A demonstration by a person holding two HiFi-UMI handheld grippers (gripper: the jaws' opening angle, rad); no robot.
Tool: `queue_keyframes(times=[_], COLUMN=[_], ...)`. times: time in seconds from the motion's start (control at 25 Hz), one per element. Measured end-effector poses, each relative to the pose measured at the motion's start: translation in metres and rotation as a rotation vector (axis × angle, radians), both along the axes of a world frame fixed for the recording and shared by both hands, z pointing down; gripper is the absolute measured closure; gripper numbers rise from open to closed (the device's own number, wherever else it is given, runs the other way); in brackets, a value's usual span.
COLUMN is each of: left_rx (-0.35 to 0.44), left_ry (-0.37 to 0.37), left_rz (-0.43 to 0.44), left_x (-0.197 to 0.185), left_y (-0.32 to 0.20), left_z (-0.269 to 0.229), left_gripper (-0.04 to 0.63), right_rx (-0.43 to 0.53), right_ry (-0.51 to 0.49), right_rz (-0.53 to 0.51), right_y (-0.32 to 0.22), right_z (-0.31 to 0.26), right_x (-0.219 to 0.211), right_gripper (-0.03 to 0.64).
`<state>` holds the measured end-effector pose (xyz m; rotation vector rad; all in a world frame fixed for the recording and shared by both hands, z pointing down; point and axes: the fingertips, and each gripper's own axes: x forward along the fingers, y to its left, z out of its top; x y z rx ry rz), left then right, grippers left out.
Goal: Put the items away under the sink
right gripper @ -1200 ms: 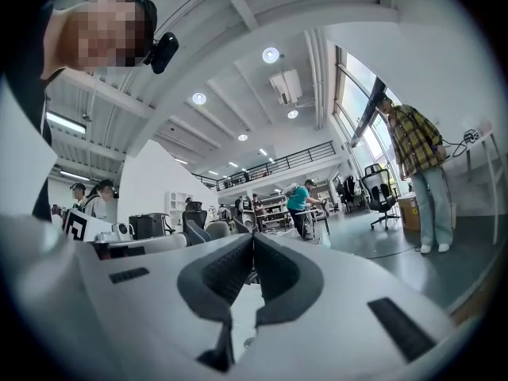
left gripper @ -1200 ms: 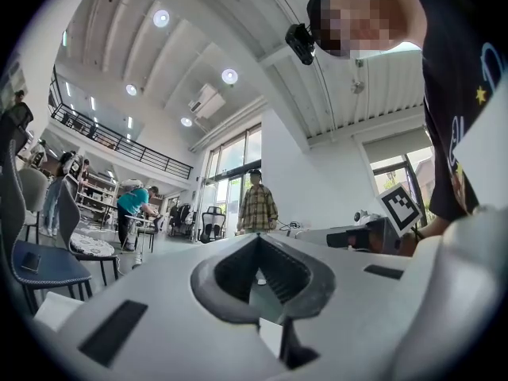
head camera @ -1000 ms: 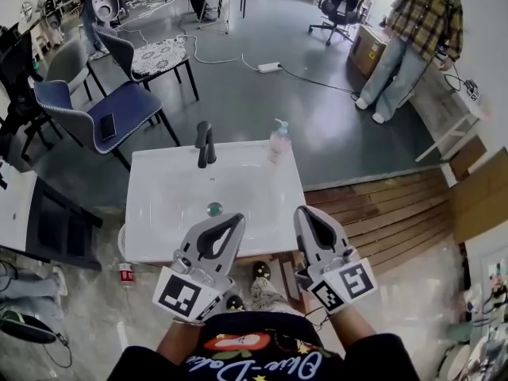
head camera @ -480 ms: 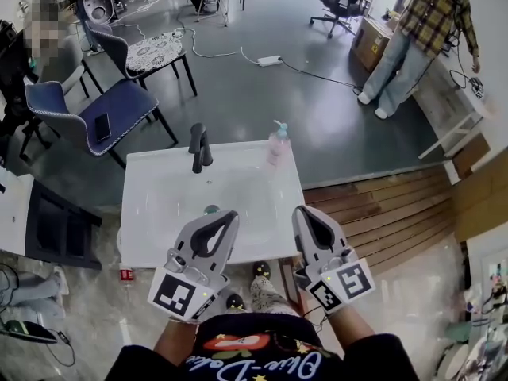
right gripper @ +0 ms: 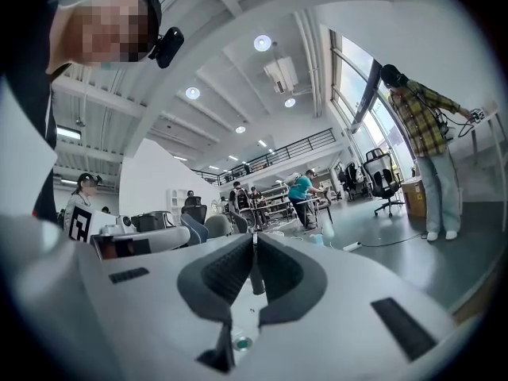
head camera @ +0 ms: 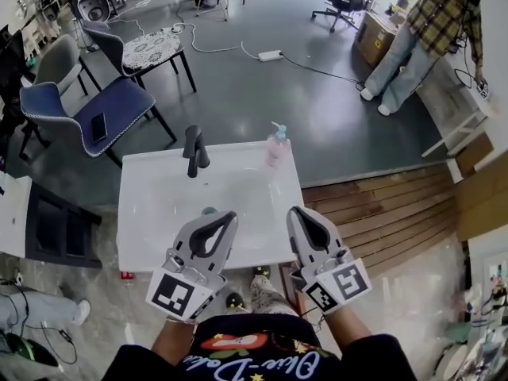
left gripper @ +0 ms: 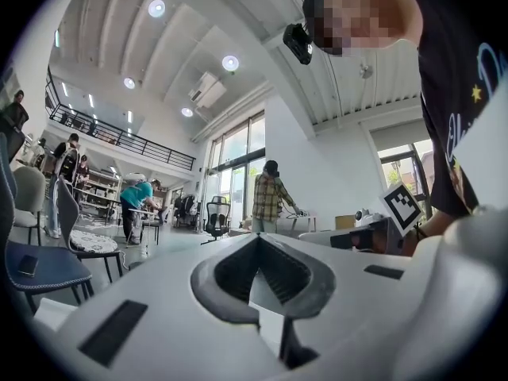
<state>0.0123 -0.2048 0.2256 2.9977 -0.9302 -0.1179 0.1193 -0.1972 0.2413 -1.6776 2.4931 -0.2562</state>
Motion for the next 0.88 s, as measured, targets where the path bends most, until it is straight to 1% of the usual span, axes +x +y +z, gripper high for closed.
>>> queue_keyframes(times=[0.36, 0.44, 0.52, 0.72, 0.8, 0.88], left_rx=[-0.026, -0.023, -0.027, -0.010, -0.040, -0.051], left_ry=[-0.009, -0.015, -0.024, -0.021, -0.042, -0.052], left_rz=[-0.003, 0.000, 0.003, 0.003, -0.001, -0.004], left_x=[0.014, 0.018, 0.024, 0.033, 0.035, 0.036], left_y=[-0.016, -0.020, -0.023, -0.034, -0.037, -0.039], left_z=[0.009, 0.010, 0.012, 0.009, 0.014, 0.016], left_gripper=[0.591, 0.592, 0.592, 0.592, 0.591, 0.592], right_rx=[-0.026, -0.030, -0.032, -0.035, -0.036, -0.036], right_ry=[-0.010, -0.014, -0.019, -0.012, -0.010, -0.007], right_rz=[0.012, 0.010, 0.004, 0.003, 0.005, 0.006], right_y=[-0.018, -0.022, -0.026, -0.038, -0.044, -0.049], right_z=[0.011, 0.014, 0.016, 0.021, 0.023, 0.025], right_x=[0.015, 0.018, 0.021, 0.029, 0.033, 0.036], right_gripper=[0.607, 0.597, 0.567, 0.566, 0.562, 0.554])
